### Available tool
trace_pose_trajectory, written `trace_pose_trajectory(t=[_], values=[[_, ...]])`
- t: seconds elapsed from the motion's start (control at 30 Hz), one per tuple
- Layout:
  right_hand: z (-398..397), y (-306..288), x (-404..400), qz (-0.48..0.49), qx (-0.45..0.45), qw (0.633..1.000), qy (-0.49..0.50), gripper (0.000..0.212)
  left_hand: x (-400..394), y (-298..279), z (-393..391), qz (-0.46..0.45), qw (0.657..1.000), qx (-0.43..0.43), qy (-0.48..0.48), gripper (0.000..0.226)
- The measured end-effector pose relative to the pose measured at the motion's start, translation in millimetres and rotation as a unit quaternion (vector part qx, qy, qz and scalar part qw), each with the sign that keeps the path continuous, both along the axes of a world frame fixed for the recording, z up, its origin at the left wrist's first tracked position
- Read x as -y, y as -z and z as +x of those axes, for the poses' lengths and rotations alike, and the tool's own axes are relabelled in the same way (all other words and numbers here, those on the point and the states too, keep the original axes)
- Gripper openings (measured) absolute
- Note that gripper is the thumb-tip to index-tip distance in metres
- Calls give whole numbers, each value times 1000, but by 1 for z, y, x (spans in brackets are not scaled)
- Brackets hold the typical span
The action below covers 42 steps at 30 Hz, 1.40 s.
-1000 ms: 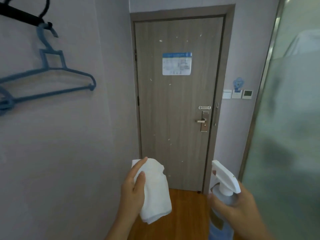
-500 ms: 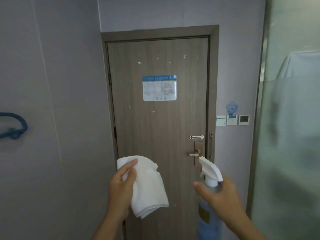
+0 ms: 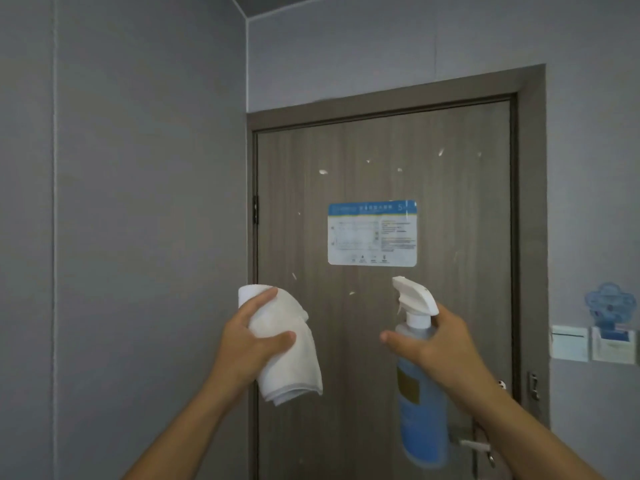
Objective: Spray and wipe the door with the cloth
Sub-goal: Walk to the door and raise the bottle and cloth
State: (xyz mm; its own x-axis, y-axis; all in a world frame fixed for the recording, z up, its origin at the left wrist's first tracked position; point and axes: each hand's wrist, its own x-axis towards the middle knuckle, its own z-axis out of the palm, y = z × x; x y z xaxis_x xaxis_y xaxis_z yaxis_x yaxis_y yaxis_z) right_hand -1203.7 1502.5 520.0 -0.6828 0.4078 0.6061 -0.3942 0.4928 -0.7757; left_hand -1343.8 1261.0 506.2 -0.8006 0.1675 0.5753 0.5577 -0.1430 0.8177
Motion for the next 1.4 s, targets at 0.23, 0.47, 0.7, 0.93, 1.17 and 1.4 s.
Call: trace_pose_trajectory(t=[0.23, 0.47, 0.7, 0.93, 1.17, 1.4], values=[[-104, -62, -36, 10, -21, 1000, -2, 25, -12, -42, -95, 44, 995, -56, -74, 67], [-208, -117, -41, -34, -98, 995, 4, 26, -8, -83, -206, 107, 985, -91, -98, 66], [-291, -174, -35, -52, -123, 991, 7, 25, -30, -133, -321, 140, 980, -130, -65, 46], [-367, -230, -29, 12, -114, 993, 33, 21, -57, -163, -390, 151, 975, -154, -59, 48], [-433, -282, -15, 0, -142, 990, -14, 19, -74, -168, -414, 210, 967, -141, -43, 36], [-461, -303, -14, 36, -149, 988, -9, 15, -78, -178, -425, 214, 966, -139, -43, 30]])
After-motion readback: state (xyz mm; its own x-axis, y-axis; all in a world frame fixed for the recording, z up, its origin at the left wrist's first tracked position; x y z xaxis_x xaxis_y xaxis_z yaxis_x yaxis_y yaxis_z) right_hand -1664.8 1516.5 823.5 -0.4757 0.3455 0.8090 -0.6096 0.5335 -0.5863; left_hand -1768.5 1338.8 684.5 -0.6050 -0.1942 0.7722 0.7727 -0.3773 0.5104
